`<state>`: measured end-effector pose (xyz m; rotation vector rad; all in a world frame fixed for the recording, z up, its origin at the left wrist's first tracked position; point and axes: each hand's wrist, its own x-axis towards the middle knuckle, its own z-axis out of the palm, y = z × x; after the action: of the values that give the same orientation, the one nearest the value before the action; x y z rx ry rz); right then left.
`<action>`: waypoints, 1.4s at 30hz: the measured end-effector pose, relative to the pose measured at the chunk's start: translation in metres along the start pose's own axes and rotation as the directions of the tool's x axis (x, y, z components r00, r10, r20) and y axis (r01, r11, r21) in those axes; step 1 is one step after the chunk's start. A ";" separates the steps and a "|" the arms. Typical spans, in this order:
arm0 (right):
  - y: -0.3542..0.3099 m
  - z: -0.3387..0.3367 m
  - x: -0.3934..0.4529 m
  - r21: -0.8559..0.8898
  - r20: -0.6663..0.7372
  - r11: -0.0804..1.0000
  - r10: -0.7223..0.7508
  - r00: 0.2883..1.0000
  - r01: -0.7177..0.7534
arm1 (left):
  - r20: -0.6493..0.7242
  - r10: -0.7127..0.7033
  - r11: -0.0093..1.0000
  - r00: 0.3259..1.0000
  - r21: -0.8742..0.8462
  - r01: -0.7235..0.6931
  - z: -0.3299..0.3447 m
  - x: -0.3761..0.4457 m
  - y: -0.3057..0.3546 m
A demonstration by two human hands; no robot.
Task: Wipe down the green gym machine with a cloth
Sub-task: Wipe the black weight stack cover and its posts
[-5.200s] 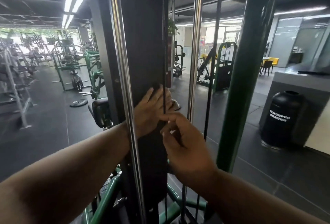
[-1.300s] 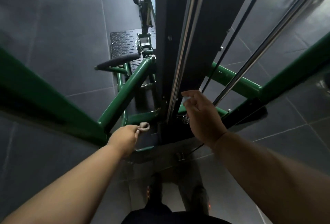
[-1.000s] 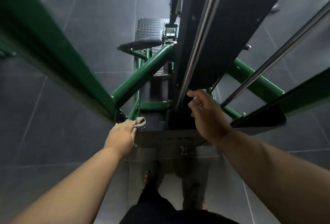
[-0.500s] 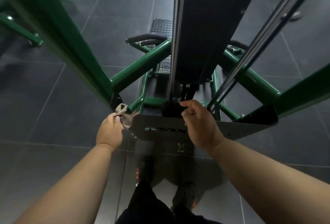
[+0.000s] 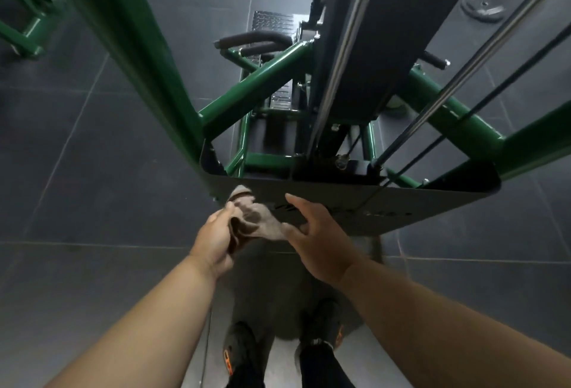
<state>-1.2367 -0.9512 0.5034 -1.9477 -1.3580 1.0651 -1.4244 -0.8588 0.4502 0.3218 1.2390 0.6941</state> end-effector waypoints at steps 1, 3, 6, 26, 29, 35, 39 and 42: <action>-0.003 0.017 0.006 0.045 -0.001 0.999 -0.019 1.000 0.019 | 0.089 -0.034 0.999 0.995 -0.036 0.037 -0.003 0.000 -0.001; -0.008 0.052 0.022 0.232 0.040 0.972 -0.042 0.998 0.031 | 0.204 -0.078 0.991 0.976 -0.090 0.098 -0.012 0.002 -0.001; 0.007 0.106 0.044 0.276 0.052 0.961 0.005 0.999 -0.019 | 0.222 -0.065 0.993 0.973 -0.078 0.084 -0.021 0.007 0.000; 0.085 0.177 0.210 -0.938 0.235 -0.127 -0.916 0.325 0.321 | -0.266 -0.099 0.995 0.959 -0.009 0.100 -0.150 0.126 -0.196; 0.097 0.195 0.225 -0.942 0.306 -0.224 -0.882 0.359 0.251 | -0.269 -0.011 0.999 0.963 -0.040 0.000 -0.157 0.161 -0.211; 0.142 0.213 0.243 -0.878 0.475 -0.454 -0.779 0.409 0.154 | -0.219 0.203 0.975 0.954 -0.041 -0.217 -0.153 0.247 -0.181; 0.151 0.219 0.252 -0.872 0.481 -0.479 -0.804 0.349 0.098 | -0.125 0.324 0.942 0.938 -0.053 -0.333 -0.143 0.288 -0.175; 0.155 0.222 0.256 -0.885 0.463 -0.444 -0.813 0.352 0.140 | -0.057 0.408 0.913 0.911 0.024 -0.407 -0.140 0.310 -0.180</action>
<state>-1.2964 -0.7690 0.1838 -1.1484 -2.5913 -1.5237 -1.4514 -0.8159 0.0683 0.5839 1.2454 1.0625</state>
